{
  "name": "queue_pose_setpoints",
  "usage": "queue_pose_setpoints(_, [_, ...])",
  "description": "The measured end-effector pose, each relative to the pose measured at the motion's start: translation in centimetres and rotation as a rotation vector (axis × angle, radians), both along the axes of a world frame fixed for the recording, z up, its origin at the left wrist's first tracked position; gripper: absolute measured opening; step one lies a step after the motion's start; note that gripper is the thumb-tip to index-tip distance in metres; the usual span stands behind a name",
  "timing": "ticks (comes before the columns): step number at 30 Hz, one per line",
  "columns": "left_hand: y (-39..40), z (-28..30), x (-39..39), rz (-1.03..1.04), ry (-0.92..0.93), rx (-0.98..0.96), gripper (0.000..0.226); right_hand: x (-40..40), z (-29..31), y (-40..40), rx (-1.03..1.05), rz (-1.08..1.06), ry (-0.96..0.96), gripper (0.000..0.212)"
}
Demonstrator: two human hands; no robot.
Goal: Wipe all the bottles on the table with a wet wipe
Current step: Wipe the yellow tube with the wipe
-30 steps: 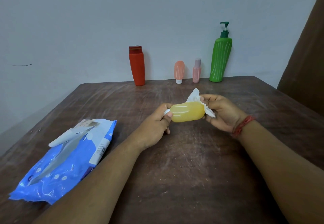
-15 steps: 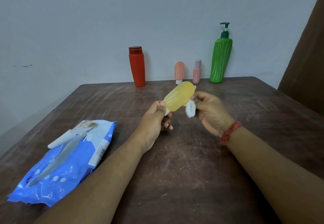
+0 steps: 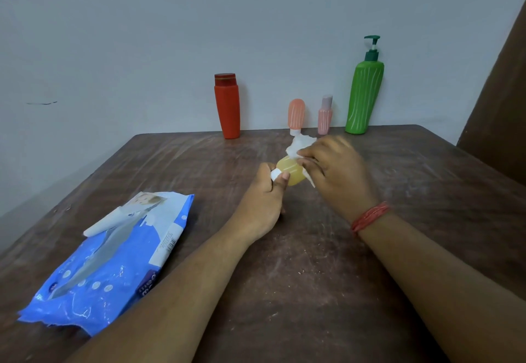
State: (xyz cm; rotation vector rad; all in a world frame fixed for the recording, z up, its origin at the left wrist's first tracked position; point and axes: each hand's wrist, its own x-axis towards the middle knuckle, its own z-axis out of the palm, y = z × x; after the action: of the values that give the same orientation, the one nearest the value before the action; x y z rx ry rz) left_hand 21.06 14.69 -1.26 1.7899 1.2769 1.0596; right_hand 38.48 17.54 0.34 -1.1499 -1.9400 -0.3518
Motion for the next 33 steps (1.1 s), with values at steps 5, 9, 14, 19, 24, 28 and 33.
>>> queue_pose_setpoints(5, [0.1, -0.1, 0.0, 0.012, 0.083, 0.081, 0.015, 0.1, 0.6, -0.6, 0.011, -0.025, -0.058, 0.016])
queue_pose_setpoints(9, [0.2, 0.0, -0.1, 0.016, 0.136, 0.111, 0.014, 0.6, 1.0, -0.2, 0.055, -0.089, -0.115, 0.013])
queue_pose_setpoints(14, [0.2, -0.1, -0.1, 0.022, 0.196, 0.151, 0.015, -0.4, 0.8, -1.3, -0.03, 0.042, -0.125, 0.016])
queue_pose_setpoints(19, [0.4, -0.4, 0.1, 0.039, 0.304, 0.204, 0.014, 0.7, 1.3, -0.4, 0.028, -0.126, -0.065, 0.012])
queue_pose_setpoints(24, [0.8, -0.6, -0.2, 0.021, 0.292, 0.232, 0.031, -0.9, 0.8, -1.9, -0.068, 0.101, -0.191, 0.017])
queue_pose_setpoints(28, [0.7, -0.6, -0.1, 0.052, 0.376, 0.238, 0.022, 0.8, 1.1, -0.3, -0.048, -0.12, -0.087, 0.013])
queue_pose_setpoints(33, [1.0, -0.5, -0.5, 0.025, 0.306, 0.227, 0.03, -1.2, 0.7, -1.9, -0.069, 0.11, -0.237, 0.017])
